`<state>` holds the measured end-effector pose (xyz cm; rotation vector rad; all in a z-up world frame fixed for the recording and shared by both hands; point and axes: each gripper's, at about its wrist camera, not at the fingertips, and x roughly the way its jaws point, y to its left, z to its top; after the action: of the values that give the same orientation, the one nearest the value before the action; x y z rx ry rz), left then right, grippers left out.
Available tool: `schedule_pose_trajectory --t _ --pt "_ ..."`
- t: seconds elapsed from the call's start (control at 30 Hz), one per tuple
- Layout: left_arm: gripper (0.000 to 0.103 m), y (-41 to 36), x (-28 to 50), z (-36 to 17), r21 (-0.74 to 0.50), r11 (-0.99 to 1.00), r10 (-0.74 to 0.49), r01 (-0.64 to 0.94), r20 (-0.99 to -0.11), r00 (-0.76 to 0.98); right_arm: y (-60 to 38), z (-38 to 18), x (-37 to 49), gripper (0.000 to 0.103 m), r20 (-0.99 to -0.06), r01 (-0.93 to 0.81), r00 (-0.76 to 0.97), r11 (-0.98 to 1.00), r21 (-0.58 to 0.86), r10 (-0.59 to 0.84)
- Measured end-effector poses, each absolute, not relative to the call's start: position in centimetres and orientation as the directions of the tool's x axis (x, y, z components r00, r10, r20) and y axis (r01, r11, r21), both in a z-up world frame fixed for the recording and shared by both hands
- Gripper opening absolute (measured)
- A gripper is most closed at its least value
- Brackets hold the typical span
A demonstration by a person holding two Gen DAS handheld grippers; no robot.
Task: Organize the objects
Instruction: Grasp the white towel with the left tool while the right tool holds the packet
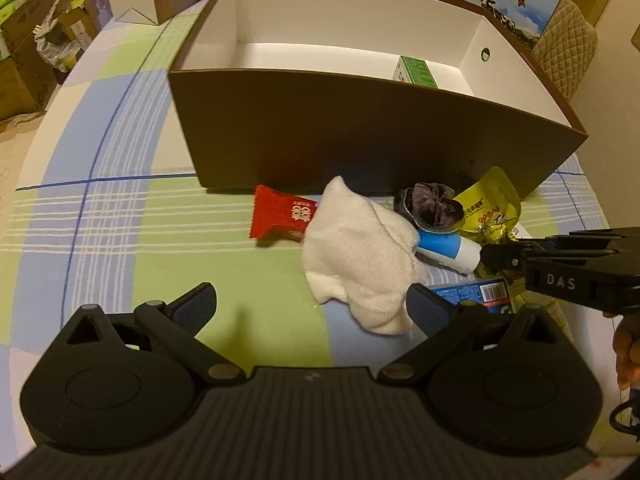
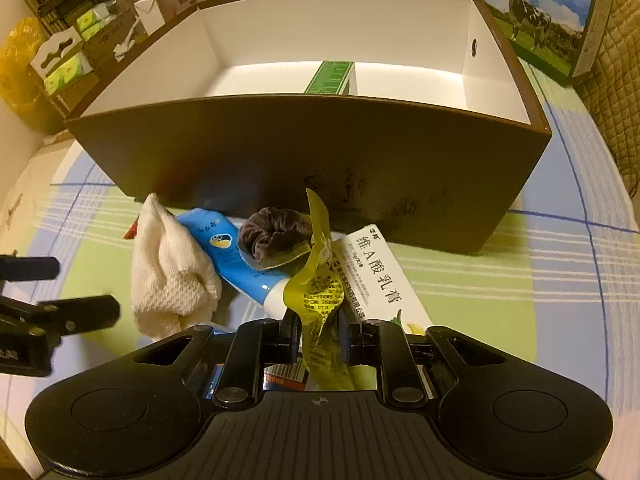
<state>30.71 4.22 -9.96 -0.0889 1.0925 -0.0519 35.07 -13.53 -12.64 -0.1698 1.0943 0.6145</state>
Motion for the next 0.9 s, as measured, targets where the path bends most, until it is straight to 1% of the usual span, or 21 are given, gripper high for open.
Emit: schedule_pose_trajectory --t 0.2,0.33,0.4,0.5,0.67,0.77,0.8,0.83,0.87,0.9 --pt "0.099 3.0 31.5 -11.0 -0.113 0.993 -0.112 0.024 -0.886 0.451 -14.9 -12.6 35.0 0.015 -0.861 -0.522 0.297 0.825 0.214 0.412" --pt "0.089 2.0 32.1 -11.8 -0.121 0.992 -0.129 0.046 -0.883 0.451 -15.5 -12.3 34.5 0.015 -0.859 -0.512 0.296 0.829 0.225 0.417" --pt "0.087 1.7 32.4 -12.2 -0.127 0.991 -0.137 0.053 -0.88 0.454 -15.9 -12.1 34.5 0.015 -0.858 -0.506 0.294 0.83 0.235 0.422" --pt "0.077 1.5 32.8 -12.6 -0.162 0.985 -0.171 0.058 -0.874 0.455 -16.3 -11.8 34.3 0.015 -0.854 -0.496 0.294 0.832 0.247 0.429" --pt "0.062 1.5 32.7 -12.5 -0.174 0.982 -0.19 0.077 -0.857 0.478 -16.6 -11.5 33.9 0.015 -0.854 -0.49 0.293 0.834 0.252 0.43" --pt "0.051 2.2 32.2 -12.3 -0.202 0.977 -0.21 0.069 -0.85 0.484 -16.7 -11.5 33.7 0.015 -0.852 -0.485 0.295 0.836 0.257 0.433" --pt "0.043 2.5 32.0 -12.1 -0.219 0.974 -0.222 0.063 -0.845 0.487 -16.8 -11.4 33.6 0.015 -0.851 -0.483 0.296 0.836 0.259 0.434" --pt "0.031 2.8 31.8 -12.0 -0.238 0.969 -0.237 0.061 -0.839 0.489 -16.8 -11.4 33.6 0.015 -0.85 -0.482 0.297 0.837 0.26 0.436" --pt "0.024 3.2 31.6 -11.9 -0.267 0.962 -0.263 0.063 -0.834 0.485 -16.9 -11.3 33.5 0.015 -0.848 -0.482 0.299 0.836 0.261 0.437" --pt "0.021 3.4 31.4 -11.8 -0.284 0.957 -0.275 0.057 -0.832 0.483 -16.9 -11.2 33.5 0.015 -0.846 -0.483 0.302 0.836 0.262 0.439"
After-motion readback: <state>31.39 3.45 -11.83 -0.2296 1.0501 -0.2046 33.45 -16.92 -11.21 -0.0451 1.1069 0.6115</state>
